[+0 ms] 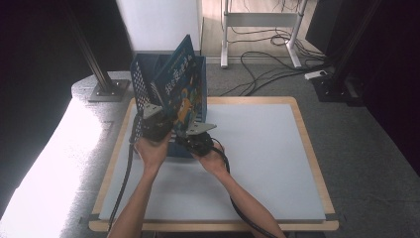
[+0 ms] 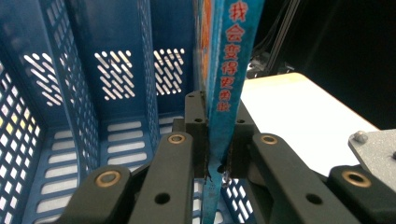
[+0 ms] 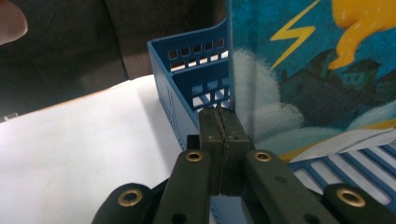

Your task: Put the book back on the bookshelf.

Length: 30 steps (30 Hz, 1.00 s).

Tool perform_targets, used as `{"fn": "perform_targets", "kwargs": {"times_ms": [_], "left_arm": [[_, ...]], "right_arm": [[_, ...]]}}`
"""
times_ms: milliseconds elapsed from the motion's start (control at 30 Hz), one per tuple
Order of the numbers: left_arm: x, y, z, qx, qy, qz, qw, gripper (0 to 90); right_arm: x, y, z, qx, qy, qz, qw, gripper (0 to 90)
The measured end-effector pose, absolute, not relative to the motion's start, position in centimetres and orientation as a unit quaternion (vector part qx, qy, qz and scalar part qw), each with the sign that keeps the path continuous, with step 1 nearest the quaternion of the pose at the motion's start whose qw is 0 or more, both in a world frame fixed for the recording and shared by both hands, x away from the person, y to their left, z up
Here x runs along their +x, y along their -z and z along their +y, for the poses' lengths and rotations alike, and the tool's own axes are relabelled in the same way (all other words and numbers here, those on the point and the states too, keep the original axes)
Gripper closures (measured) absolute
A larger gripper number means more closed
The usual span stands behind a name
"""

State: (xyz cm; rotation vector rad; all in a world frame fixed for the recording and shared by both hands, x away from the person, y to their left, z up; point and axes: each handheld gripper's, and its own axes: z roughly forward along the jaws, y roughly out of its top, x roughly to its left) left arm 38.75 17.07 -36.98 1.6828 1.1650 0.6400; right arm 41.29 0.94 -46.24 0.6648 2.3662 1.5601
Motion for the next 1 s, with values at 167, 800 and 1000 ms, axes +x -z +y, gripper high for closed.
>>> {"fn": "perform_targets", "kwargs": {"times_ms": [167,800,1000], "left_arm": [[39.1,38.1,17.1,0.692,-0.255,0.483,0.472,83.2],[39.8,42.0,17.6,0.696,-0.236,0.503,0.456,83.1],[39.6,42.7,18.1,0.695,-0.226,0.501,0.464,82.5]], "right_arm": [[41.2,47.2,1.2,0.228,-0.524,0.814,0.103,89.0],[40.9,48.1,-1.9,0.232,-0.546,0.801,0.076,81.2],[40.7,48.3,-3.0,0.229,-0.548,0.801,0.072,78.5]]}}
